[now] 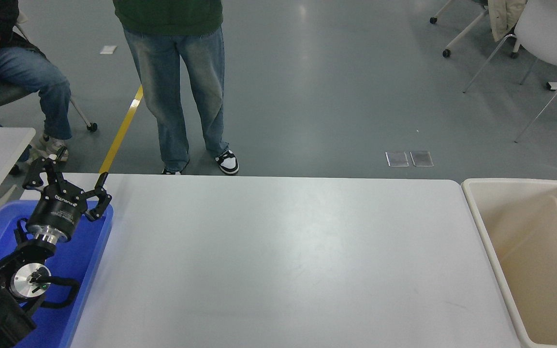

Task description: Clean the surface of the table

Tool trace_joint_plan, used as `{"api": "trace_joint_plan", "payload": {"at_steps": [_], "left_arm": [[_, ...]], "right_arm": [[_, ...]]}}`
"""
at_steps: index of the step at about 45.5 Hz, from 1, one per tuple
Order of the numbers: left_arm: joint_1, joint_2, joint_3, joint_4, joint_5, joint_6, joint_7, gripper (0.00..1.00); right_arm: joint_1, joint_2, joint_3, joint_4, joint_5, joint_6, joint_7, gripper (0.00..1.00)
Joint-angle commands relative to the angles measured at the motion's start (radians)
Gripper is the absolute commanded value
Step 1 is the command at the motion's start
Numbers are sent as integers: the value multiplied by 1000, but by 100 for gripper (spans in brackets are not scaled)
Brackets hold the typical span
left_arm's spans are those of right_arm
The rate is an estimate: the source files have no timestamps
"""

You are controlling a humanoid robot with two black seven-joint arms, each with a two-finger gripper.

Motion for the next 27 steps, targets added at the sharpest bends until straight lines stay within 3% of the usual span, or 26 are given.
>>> {"api": "trace_joint_plan", "payload": {"at_steps": [1,21,27], "left_arm": [[0,0,0,0,0,0,0,100],[-2,0,0,0,0,0,0,100],[-2,0,0,0,0,-1,2,100]], "right_arm": [[-70,-8,113,201,32,123,-1,100],[-122,210,113,378,10,114,15,100],[-148,288,116,365,-39,115,115,100]]}}
